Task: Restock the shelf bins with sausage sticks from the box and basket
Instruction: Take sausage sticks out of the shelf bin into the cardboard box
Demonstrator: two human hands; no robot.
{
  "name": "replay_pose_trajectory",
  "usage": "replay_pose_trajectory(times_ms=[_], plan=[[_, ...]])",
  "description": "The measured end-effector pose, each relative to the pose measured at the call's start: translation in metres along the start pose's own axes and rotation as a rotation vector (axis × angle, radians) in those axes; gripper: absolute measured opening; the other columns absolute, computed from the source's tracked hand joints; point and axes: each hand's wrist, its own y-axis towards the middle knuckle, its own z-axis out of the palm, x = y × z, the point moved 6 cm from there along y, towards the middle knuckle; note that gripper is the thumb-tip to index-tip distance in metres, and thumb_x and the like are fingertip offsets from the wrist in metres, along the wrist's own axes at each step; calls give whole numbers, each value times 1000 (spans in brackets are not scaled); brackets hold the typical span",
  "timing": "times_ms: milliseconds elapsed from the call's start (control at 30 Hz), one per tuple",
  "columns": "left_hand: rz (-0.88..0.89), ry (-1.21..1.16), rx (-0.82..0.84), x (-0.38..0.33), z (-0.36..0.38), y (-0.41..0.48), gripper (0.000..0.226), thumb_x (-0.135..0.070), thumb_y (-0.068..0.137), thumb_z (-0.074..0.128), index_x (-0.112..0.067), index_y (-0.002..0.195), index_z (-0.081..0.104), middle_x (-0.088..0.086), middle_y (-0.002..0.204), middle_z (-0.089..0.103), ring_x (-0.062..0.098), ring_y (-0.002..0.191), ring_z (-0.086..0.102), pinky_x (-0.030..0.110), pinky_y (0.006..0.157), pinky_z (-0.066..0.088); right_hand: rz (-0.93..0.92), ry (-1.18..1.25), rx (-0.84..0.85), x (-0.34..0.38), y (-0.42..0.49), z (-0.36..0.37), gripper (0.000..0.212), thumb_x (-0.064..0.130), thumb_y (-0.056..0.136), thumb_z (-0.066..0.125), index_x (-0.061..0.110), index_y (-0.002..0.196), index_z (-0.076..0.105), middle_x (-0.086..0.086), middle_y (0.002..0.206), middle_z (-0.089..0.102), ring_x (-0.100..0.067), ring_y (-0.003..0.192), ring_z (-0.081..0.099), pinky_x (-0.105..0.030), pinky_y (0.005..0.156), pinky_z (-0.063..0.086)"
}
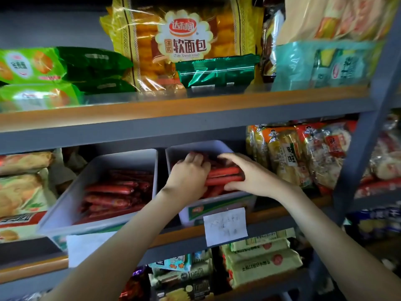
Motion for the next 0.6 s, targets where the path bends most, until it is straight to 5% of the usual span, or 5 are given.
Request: replay_pose_trajectory(times_ms=[133,200,267,467,600], plan=[[-109,-3,-93,16,-20,-15,52,-31,83,64,-17,129,44,10,126,46,29,115,50,37,75,49,82,-30,-23,-1,-4,-1,88,37,79,73,34,147,18,3,148,28,-13,135,30,-28,107,29],[-117,18,-179,23,-31,-29,57,-24,55,85,-11,105,61,12,90,63,30,75,65,31,48,47,79,-74,-61,9,-7,-2,83,36,83,69,30,148,19,4,148,27,-13,136,29,-24,104,26],[-135,-16,-258,31,-37,-48,60,-19,33,91,-6,84,63,10,60,58,29,46,59,23,36,37,27,-126,-96,32,-10,-1,78,37,85,66,29,148,20,6,147,27,-11,134,29,-24,103,27],[-306,-116,-295,36,-43,-141,45,-24,43,85,-9,77,58,4,57,57,27,47,59,22,36,32,-370,-199,-331,115,-30,33,72,40,77,60,10,138,40,-7,126,53,-16,116,44,-30,98,38],[-427,-91,-242,37,-31,-229,34,-30,57,72,-10,82,61,2,62,58,27,52,61,26,36,38,-547,110,-70,153,-53,100,86,15,75,76,26,143,25,3,125,52,-12,111,53,-23,89,45]])
